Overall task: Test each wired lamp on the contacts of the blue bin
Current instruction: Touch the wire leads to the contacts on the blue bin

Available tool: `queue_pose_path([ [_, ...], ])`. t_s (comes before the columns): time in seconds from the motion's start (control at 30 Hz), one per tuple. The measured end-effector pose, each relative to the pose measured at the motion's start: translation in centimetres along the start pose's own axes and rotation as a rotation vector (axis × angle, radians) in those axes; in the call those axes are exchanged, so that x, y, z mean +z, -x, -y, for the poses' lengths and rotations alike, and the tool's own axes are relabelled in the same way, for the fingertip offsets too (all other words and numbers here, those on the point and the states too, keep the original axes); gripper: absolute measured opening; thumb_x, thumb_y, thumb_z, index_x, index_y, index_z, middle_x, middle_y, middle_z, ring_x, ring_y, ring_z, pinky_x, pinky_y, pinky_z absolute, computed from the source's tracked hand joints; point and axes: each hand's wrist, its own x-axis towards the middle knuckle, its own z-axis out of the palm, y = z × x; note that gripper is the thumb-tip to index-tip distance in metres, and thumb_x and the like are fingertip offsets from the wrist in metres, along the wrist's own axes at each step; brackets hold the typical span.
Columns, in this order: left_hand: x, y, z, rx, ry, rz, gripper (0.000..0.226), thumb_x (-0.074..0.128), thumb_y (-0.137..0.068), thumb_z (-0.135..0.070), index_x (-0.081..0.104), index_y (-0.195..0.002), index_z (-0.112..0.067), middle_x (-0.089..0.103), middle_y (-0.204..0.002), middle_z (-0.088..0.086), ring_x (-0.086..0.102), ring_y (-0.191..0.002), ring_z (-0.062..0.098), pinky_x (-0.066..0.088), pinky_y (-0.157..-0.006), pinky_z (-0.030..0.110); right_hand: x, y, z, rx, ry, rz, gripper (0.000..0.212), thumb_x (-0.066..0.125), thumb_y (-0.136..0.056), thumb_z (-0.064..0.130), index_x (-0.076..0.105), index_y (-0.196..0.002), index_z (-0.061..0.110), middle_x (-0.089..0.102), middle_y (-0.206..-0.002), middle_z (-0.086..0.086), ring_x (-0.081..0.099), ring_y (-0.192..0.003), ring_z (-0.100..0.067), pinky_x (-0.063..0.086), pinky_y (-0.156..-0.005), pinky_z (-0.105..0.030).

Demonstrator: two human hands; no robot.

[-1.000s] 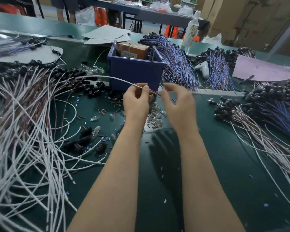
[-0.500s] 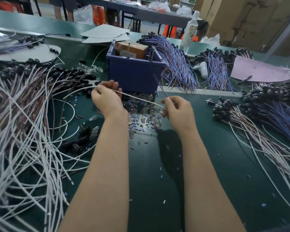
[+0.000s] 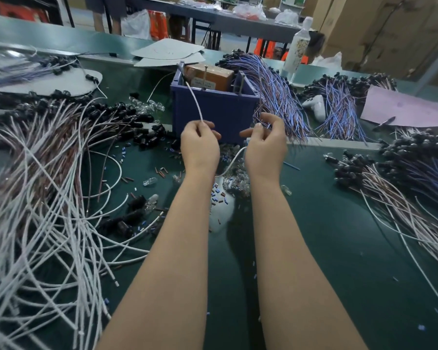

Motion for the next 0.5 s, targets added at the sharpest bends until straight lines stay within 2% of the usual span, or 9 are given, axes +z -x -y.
queue_pose_path([
  [0.1, 0.3, 0.3, 0.4, 0.005, -0.05, 0.014, 0.029, 0.036, -0.097, -0.015, 0.051, -0.072, -0.018, 0.05, -0.062, -0.005, 0.04, -0.052, 0.008, 0.034, -0.049, 0.02, 0.4, 0.2, -0.3, -0.004, -0.009, 0.016, 0.023, 0.041, -0.099, 0.01, 0.05, -0.119, 0.015, 0.064, -0.072, 0.007, 0.047, -0.057, -0.004, 0.04, -0.066, -0.025],
  [0.23, 0.5, 0.7, 1.1, 0.125, -0.113, 0.032, 0.036, 0.04, -0.1, -0.024, 0.047, -0.066, -0.018, 0.042, -0.054, -0.007, 0.035, -0.047, 0.006, 0.031, -0.049, 0.023, 0.6, 0.3, -0.7, -0.006, -0.02, 0.035, 0.025, 0.041, -0.099, 0.009, 0.051, -0.121, 0.016, 0.064, -0.071, 0.008, 0.048, -0.059, -0.006, 0.043, -0.068, -0.031],
  [0.37, 0.7, 1.1, 1.3, 0.174, -0.117, 0.042, 0.032, 0.04, -0.101, -0.026, 0.054, -0.075, -0.015, 0.045, -0.056, -0.008, 0.039, -0.049, 0.005, 0.034, -0.055, 0.024, 0.7, 0.2, -0.8, 0.003, -0.02, 0.047, 0.027, 0.041, -0.099, 0.009, 0.052, -0.123, 0.016, 0.065, -0.073, 0.007, 0.055, -0.067, -0.01, 0.048, -0.076, -0.037],
  [0.5, 0.7, 1.2, 1.3, 0.179, -0.129, 0.047, 0.029, 0.041, -0.101, -0.025, 0.058, -0.081, -0.013, 0.055, -0.065, -0.005, 0.051, -0.06, 0.01, 0.044, -0.065, 0.031, 0.8, 0.2, -0.7, 0.004, -0.018, 0.06, 0.028, 0.041, -0.099, 0.008, 0.053, -0.124, 0.014, 0.068, -0.078, 0.001, 0.064, -0.081, -0.015, 0.05, -0.086, -0.037],
])
